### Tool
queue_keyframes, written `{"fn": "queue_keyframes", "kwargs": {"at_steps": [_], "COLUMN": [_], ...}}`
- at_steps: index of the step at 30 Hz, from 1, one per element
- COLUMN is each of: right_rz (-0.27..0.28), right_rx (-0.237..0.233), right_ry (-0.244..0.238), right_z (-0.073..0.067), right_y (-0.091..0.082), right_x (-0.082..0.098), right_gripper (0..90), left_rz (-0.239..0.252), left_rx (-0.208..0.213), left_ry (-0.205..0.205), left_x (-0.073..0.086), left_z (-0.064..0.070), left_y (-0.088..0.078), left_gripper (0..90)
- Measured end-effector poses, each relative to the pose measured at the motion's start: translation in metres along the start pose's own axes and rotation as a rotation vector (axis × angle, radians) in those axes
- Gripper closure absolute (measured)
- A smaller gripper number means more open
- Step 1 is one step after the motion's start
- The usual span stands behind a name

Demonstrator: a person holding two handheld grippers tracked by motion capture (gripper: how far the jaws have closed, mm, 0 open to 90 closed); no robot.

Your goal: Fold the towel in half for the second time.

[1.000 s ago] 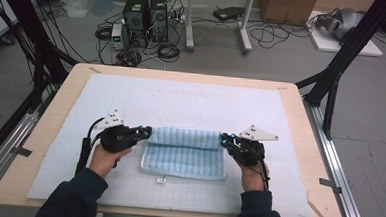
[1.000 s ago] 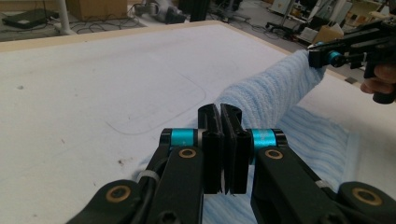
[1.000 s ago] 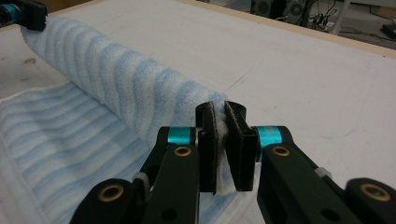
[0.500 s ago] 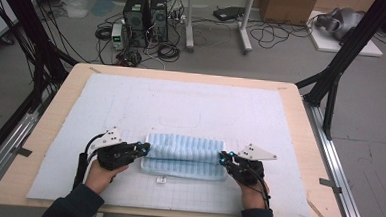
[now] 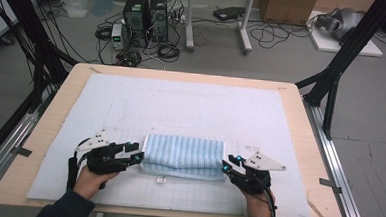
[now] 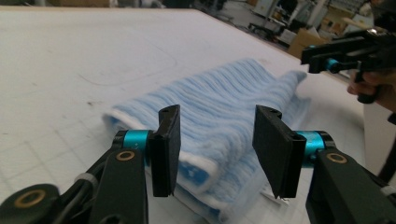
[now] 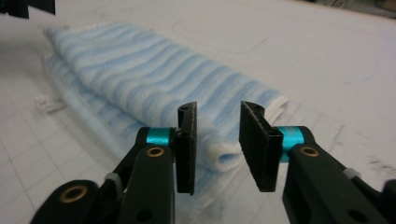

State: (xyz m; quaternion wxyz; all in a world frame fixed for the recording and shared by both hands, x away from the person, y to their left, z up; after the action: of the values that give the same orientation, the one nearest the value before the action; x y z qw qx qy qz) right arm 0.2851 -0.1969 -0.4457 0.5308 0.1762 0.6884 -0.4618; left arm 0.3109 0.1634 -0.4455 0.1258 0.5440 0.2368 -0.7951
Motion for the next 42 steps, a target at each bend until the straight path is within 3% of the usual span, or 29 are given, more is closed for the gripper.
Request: {"fn": "queue_keyframes", "kwargs": {"at_steps": [4,8,10,13,15,17,24,28,31,32,34,37,39,42], "right_rz": [0.005,-0.012,-0.033,-0.101,-0.148,-0.181,-0.175,-0.132,-0.153,-0.165,-0.156,-0.104,-0.087,-0.072], "right_rx": [0.031,0.020,0.015,0.009,-0.035,-0.059,-0.074,-0.074,-0.080,-0.081,-0.085,-0.047,0.014,0.061], "right_ry": [0.026,0.018,-0.004,-0.040,-0.046,-0.097,-0.096,-0.083,-0.077,-0.081,-0.066,-0.029,-0.045,-0.048], "right_z": [0.008,0.000,-0.004,-0.006,-0.009,-0.015,-0.020,-0.022,-0.024,-0.024,-0.024,-0.018,-0.011,-0.001], "right_y": [-0.002,0.009,0.017,0.031,0.035,0.033,0.020,0.010,0.007,0.007,0.006,0.004,0.006,0.016], "right_x": [-0.008,-0.011,-0.011,-0.006,0.001,0.009,0.017,0.014,0.016,0.018,0.017,0.007,0.000,-0.009], "right_gripper": [55.6,52.5,56.3,63.3,78.9,85.6,86.6,86.3,82.8,79.8,74.0,66.2,66.2,64.9], "left_rz": [-0.019,-0.086,-0.134,-0.207,-0.243,-0.270,-0.240,-0.227,-0.237,-0.237,-0.206,-0.118,-0.082,-0.059], "left_rx": [-0.040,-0.047,-0.020,-0.013,-0.005,0.007,0.060,0.081,0.092,0.089,0.052,0.010,-0.008,-0.036], "left_ry": [-0.035,-0.072,-0.061,-0.046,-0.020,0.002,0.020,0.016,0.016,0.019,-0.006,0.010,0.026,0.021], "left_x": [0.000,0.009,0.014,0.022,0.025,0.028,0.023,0.023,0.027,0.028,0.025,0.014,0.008,0.005], "left_z": [-0.007,-0.008,-0.006,-0.004,-0.001,0.001,0.015,0.021,0.023,0.023,0.019,0.012,0.008,-0.001], "left_y": [0.006,0.018,0.024,0.027,0.028,0.027,0.019,0.012,0.010,0.009,0.010,0.011,0.013,0.022], "left_gripper": [47.9,47.1,56.8,71.0,80.8,88.3,89.6,89.6,89.5,88.3,67.6,57.7,59.3,63.7]}}
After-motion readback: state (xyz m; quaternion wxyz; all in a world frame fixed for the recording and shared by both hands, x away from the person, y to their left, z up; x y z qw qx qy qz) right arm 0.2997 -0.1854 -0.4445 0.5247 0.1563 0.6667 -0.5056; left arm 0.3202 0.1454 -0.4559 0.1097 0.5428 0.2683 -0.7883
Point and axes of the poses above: each handheld gripper's, and its own axes: y roughly forward along the jaws, x roughly out of its underside, z roughly to its right, the point moved 6 cm from there along y, roughly forward along the jaws, and after that the axes turned 5 degrees about x, right-handed, at the moved point
